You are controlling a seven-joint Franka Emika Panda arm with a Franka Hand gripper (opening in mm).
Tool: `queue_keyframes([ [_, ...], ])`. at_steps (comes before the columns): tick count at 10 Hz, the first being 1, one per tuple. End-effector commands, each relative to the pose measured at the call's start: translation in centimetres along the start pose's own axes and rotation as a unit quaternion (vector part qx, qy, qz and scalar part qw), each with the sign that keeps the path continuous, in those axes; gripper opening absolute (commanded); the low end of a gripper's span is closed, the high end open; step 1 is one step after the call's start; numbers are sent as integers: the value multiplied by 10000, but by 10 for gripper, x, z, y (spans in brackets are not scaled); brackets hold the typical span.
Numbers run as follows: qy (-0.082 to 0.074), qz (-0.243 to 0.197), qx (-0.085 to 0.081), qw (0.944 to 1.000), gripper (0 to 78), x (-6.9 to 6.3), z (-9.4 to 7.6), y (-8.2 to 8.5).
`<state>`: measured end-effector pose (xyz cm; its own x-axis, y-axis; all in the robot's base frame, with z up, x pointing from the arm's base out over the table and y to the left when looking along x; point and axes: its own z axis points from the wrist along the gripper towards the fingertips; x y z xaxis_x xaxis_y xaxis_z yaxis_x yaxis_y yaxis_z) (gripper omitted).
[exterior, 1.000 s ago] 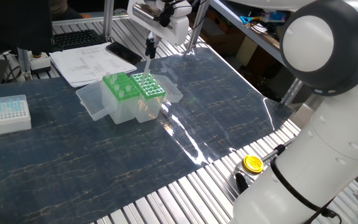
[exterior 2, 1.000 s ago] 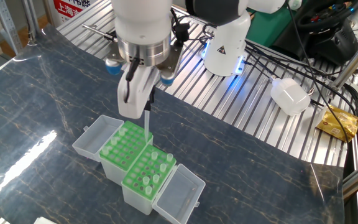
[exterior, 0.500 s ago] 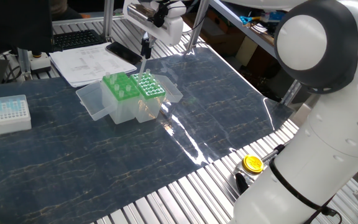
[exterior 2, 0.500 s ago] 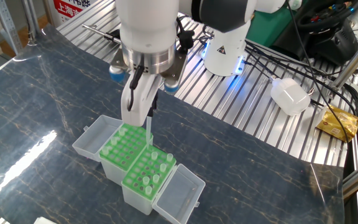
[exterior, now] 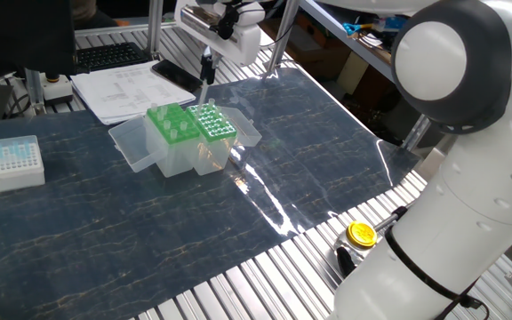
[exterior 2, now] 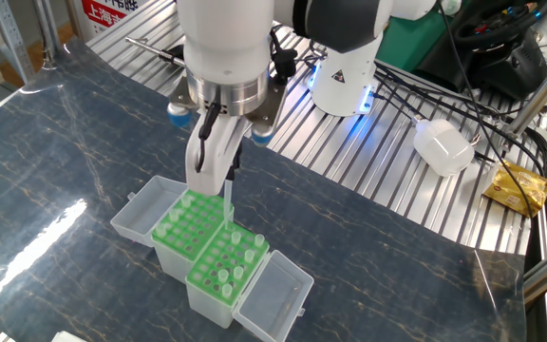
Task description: Transfer all large pipette tips from one holder to another
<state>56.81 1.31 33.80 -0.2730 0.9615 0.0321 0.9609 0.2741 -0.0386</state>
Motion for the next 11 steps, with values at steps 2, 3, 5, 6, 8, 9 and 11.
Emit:
queue_keyframes([
  [2, -8, 6, -41, 10000, 11, 2, 0, 3],
  [3, -23, 10, -39, 10000, 11, 4, 1, 3],
  [5, -56, -8, -35, 10000, 11, 6, 4, 3],
  [6, -75, -26, -30, 10000, 11, 6, 6, 2],
  [8, -74, -18, -24, 10000, 11, 7, 6, 2],
  [9, -90, -19, -9, 10000, 11, 8, 5, 0],
  [11, -134, 13, 13, 9999, 11, 9, 2, -2],
])
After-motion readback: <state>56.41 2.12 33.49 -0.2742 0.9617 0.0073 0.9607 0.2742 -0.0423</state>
